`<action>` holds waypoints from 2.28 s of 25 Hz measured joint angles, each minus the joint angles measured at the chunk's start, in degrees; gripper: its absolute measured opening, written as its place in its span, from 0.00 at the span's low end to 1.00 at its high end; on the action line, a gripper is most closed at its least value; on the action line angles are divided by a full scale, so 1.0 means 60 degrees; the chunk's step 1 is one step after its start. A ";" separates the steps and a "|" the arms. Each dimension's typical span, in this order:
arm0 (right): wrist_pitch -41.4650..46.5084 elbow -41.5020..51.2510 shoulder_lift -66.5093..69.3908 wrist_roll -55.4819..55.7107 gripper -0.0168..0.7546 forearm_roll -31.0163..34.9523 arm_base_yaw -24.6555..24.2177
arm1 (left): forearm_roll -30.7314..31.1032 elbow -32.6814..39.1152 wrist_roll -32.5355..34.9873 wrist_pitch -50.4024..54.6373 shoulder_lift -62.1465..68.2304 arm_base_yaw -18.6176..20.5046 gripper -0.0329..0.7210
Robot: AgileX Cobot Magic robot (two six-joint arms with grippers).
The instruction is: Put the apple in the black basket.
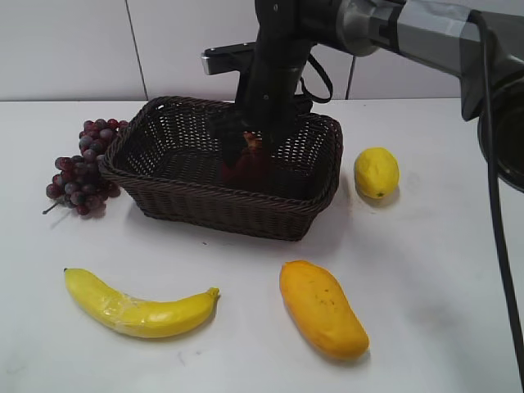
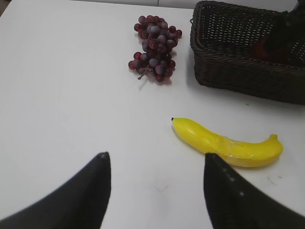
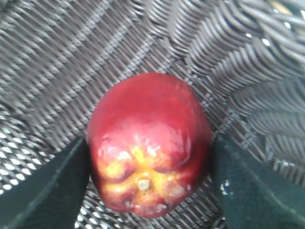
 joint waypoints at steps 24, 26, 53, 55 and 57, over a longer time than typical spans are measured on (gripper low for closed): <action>0.1263 -0.1966 -0.1418 -0.0095 0.80 -0.0824 -0.0690 | 0.0000 0.0000 0.0000 0.0000 0.0000 0.0000 0.66; 0.1263 -0.1838 -0.1725 -0.0095 0.79 -0.0663 -0.1317 | 0.0000 0.0000 0.0000 0.0000 0.0000 0.0000 0.66; 0.1205 0.8417 -0.9000 -0.0507 0.79 -0.0834 -0.5311 | 0.0000 0.0000 0.0000 0.0000 0.0000 0.0000 0.66; 0.1013 0.9393 -0.9700 -0.0507 0.79 -0.0834 -0.5311 | 0.0000 0.0000 0.0000 0.0000 0.0000 0.0000 0.66; 0.0706 1.0316 -1.0464 -0.0464 0.79 -0.0825 -0.5311 | 0.0000 0.0000 0.0000 0.0000 0.0000 0.0000 0.66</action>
